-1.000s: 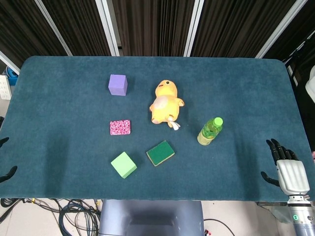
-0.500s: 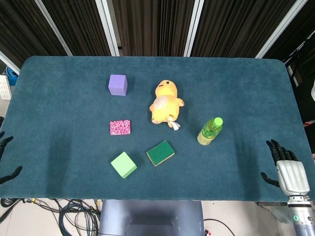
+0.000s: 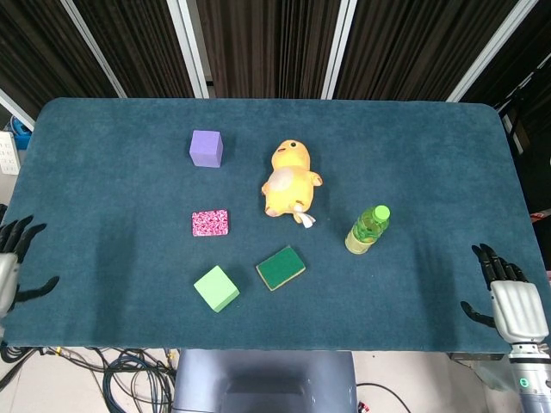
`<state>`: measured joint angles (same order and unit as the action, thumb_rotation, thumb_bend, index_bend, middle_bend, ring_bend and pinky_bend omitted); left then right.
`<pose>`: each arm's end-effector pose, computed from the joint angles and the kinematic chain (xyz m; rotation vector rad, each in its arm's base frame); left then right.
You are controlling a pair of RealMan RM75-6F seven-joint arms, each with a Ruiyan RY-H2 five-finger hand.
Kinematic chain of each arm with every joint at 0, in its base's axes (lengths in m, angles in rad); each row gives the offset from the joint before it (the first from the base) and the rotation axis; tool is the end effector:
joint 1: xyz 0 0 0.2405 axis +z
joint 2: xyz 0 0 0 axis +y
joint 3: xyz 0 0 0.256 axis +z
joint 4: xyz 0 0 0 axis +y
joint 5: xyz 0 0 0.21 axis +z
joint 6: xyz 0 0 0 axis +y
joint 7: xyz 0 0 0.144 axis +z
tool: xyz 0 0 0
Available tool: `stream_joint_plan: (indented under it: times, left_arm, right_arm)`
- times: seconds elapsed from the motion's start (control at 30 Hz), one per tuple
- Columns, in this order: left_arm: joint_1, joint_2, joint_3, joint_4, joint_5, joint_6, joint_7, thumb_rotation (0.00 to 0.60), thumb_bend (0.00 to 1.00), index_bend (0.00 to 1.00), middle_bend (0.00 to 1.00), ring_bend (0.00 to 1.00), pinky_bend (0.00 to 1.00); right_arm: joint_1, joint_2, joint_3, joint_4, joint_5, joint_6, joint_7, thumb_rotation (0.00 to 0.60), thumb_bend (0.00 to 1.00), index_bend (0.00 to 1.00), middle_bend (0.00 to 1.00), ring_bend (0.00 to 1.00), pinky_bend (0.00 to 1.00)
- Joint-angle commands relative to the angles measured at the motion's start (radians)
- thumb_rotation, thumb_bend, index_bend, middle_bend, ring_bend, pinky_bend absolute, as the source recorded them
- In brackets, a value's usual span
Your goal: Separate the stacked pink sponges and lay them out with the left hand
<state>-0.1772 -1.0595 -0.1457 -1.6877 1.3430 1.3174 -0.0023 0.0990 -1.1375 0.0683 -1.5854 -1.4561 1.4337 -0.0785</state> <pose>-0.3007 0.2269 0.1701 -1.3440 -0.9940 -0.8959 -0.3192 -0.1895 0.1540 1.3990 -0.8736 0.8137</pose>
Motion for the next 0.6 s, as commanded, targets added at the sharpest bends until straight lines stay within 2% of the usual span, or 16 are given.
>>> stream_joint_plan:
  times: [0.03,0.1,0.2,0.37,0.47,0.6]
  left_arm:
    - [-0.156,0.061,-0.098,-0.105,-0.148,-0.192,0.112,0.600,0.18,0.21,0.11,0.00,0.00]
    - [-0.255,0.078,-0.144,-0.137,-0.271,-0.323,0.167,0.600,0.18,0.21,0.11,0.00,0.00]
    - [-0.384,0.069,-0.173,-0.124,-0.453,-0.451,0.268,0.600,0.18,0.22,0.11,0.00,0.00]
    - [-0.559,-0.019,-0.154,-0.062,-0.720,-0.500,0.439,0.600,0.18,0.24,0.11,0.00,0.00]
    - [-0.646,-0.075,-0.139,-0.035,-0.866,-0.520,0.491,0.600,0.18,0.26,0.11,0.00,0.00]
    - [-0.736,-0.145,-0.119,0.005,-0.988,-0.511,0.542,0.600,0.18,0.27,0.10,0.00,0.00]
  right_arm:
    - [0.001,-0.001,-0.002,0.001,-0.003,-0.002,0.000,0.600,0.19,0.00,0.06,0.16,0.22]
    - [0.004,-0.003,-0.003,0.002,-0.003,-0.007,-0.001,0.600,0.19,0.00,0.06,0.16,0.22]
    - [0.007,-0.005,-0.003,0.006,0.001,-0.017,-0.003,0.600,0.19,0.00,0.06,0.16,0.22]
    - [0.011,-0.007,-0.002,0.012,0.010,-0.028,0.000,0.600,0.19,0.00,0.06,0.16,0.22]
    - [0.012,-0.008,0.000,0.016,0.016,-0.031,0.003,0.600,0.19,0.00,0.06,0.16,0.22]
    - [0.013,-0.009,0.003,0.020,0.021,-0.034,0.006,0.600,0.19,0.00,0.06,0.16,0.22]
